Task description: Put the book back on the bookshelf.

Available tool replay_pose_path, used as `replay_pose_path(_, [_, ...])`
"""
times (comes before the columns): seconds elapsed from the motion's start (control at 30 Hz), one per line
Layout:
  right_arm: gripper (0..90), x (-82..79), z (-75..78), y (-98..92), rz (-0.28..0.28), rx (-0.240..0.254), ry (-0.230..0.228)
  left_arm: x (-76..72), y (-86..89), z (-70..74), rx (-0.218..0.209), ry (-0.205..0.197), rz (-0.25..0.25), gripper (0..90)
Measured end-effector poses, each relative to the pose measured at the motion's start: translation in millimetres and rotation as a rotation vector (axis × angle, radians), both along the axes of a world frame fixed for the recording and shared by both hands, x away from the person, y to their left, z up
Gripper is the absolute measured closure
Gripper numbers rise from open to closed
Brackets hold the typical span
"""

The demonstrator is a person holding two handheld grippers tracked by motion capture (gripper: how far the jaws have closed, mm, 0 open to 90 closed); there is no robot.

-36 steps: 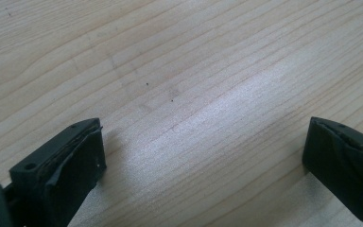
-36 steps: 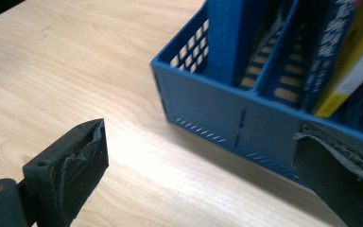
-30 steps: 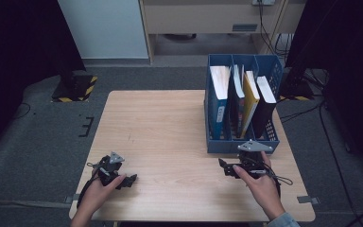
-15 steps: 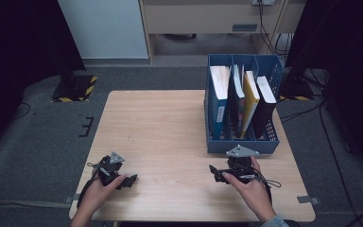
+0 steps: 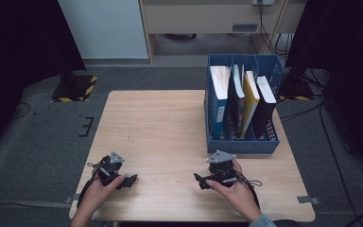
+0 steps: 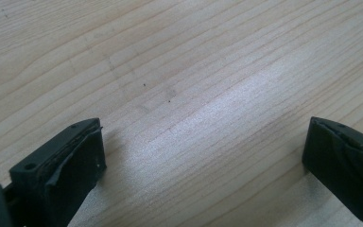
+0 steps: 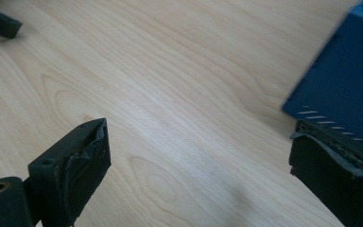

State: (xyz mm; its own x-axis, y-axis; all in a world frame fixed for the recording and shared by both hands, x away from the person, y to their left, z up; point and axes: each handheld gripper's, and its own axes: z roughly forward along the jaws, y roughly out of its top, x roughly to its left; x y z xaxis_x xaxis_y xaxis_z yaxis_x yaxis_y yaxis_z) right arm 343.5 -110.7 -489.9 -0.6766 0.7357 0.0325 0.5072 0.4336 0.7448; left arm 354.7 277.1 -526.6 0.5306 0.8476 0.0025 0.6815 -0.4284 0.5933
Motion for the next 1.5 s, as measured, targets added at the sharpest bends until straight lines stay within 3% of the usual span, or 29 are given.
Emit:
replay_pose_path(0.1, [6.7,-0.1,-6.5,11.5,0.039,-0.012,0.022,0.0,0.0,0.0,0.0,0.0,-0.001,0.0])
replay_pose_path(0.23, [7.1,3.2,-12.3,20.1,0.051,-0.003,0.042,0.1,0.0,0.1,0.001,0.001,-0.001,0.0])
replay_pose_path(0.5, [7.2,8.0,-18.2,39.5,0.064,-0.022,0.046,0.0,0.1,0.0,0.0,0.0,-0.004,0.0])
replay_pose_path(0.67, [7.1,8.9,-19.7,44.8,0.066,-0.007,0.046,0.0,0.1,0.0,0.0,0.001,-0.006,0.0])
replay_pose_path(1.07, [7.8,30.3,-22.9,66.7,0.023,-0.006,0.033,0.1,0.1,0.1,0.0,0.001,-0.01,0.0])
replay_pose_path(1.5, [9.7,51.8,-35.2,79.4,-0.055,0.022,0.071,0.2,0.2,0.1,0.0,0.002,-0.014,0.0])
